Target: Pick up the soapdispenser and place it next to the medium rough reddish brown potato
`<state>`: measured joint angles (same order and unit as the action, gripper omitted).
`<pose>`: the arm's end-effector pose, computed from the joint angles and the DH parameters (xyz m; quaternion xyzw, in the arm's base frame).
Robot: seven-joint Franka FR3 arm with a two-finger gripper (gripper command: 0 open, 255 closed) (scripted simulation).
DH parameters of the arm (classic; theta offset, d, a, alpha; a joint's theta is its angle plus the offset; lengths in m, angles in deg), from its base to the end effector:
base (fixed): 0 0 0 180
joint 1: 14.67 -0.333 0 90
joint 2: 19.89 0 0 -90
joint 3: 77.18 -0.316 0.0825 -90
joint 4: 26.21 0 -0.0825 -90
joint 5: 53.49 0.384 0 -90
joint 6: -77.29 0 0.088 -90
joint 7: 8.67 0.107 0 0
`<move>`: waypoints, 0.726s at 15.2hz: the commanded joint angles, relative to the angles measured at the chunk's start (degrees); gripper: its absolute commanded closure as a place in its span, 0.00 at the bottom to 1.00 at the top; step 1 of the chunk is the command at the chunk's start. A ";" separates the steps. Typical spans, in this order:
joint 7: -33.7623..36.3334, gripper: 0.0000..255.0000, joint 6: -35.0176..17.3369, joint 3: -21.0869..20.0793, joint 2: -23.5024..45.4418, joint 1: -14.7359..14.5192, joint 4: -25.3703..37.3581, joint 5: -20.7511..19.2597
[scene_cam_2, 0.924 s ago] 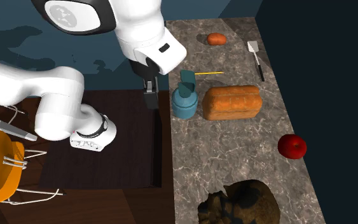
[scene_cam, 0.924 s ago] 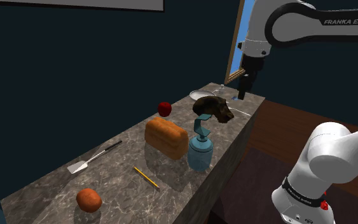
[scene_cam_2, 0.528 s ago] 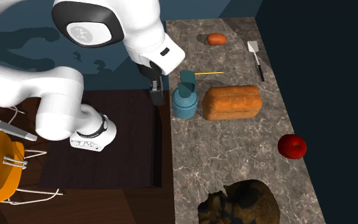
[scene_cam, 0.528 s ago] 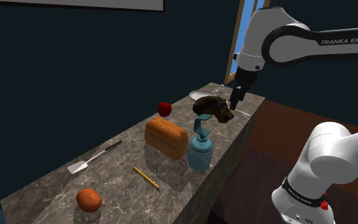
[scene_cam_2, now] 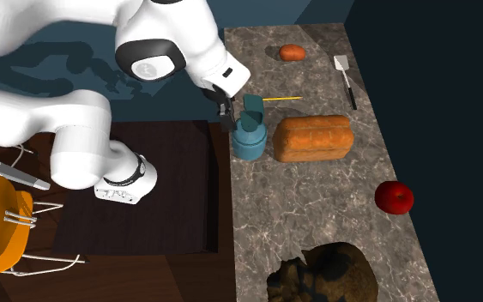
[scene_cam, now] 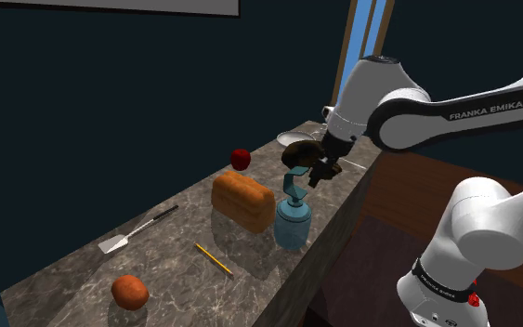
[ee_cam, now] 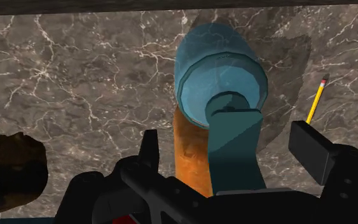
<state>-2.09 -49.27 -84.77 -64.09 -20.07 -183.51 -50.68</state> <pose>0.3270 0.0760 0.4566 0.9926 0.0301 0.1178 0.0068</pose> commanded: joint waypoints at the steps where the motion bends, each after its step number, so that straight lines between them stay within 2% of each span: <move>1: 1.92 0.00 -6.82 -1.88 1.71 -0.93 -2.49 1.07; 2: 2.87 0.00 -10.03 -2.86 3.04 -1.28 -3.27 1.48; 9: 3.12 0.00 -17.60 -3.59 8.72 -0.64 -5.16 1.29; 11: 3.14 0.00 -18.24 -3.65 9.23 -0.57 -5.28 1.26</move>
<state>1.04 -67.00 -88.38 -55.16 -20.68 -188.63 -49.41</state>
